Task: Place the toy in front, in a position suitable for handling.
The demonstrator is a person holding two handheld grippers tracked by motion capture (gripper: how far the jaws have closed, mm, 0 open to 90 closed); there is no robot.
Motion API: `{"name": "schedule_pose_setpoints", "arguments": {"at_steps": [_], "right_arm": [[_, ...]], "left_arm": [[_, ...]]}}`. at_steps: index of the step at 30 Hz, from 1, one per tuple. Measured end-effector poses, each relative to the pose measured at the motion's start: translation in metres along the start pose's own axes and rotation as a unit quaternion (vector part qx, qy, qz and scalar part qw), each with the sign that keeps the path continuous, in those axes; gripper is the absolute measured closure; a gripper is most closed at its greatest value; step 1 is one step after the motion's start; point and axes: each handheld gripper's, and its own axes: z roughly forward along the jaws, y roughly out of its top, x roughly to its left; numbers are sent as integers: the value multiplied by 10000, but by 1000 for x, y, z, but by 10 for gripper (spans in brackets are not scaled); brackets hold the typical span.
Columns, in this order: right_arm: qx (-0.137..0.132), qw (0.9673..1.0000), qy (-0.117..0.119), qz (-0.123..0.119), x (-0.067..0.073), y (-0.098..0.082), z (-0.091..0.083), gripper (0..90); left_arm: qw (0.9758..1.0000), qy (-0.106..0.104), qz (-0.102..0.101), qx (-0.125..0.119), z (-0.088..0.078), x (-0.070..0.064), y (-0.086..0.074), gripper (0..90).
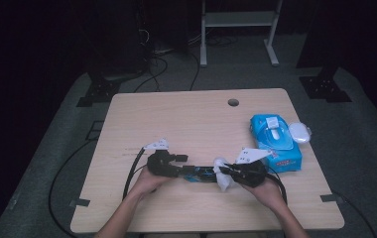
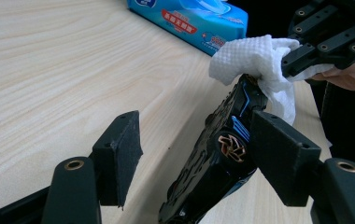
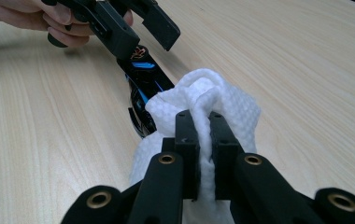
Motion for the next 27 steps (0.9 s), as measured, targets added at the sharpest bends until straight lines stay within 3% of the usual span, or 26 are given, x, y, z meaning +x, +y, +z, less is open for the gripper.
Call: {"name": "schedule_pose_setpoints", "arguments": {"at_steps": [7,16,23,27], "right_arm": [[-35,9999,9,-117,6,-2,-3,844],[3,9997,102,-223,17,-4,-8,844],[182,9992,241,-270,27,-8,-9,842],[427,9984,240,-283,29,-17,-1,841]], "left_arm": [[9999,-61,45,96,-1,-3,-2,341],[9993,-27,272,257,-4,-13,-5,302],[9946,235,723,711,-1,-25,-9,239],[9929,358,812,791,-1,-26,-14,218]]}}
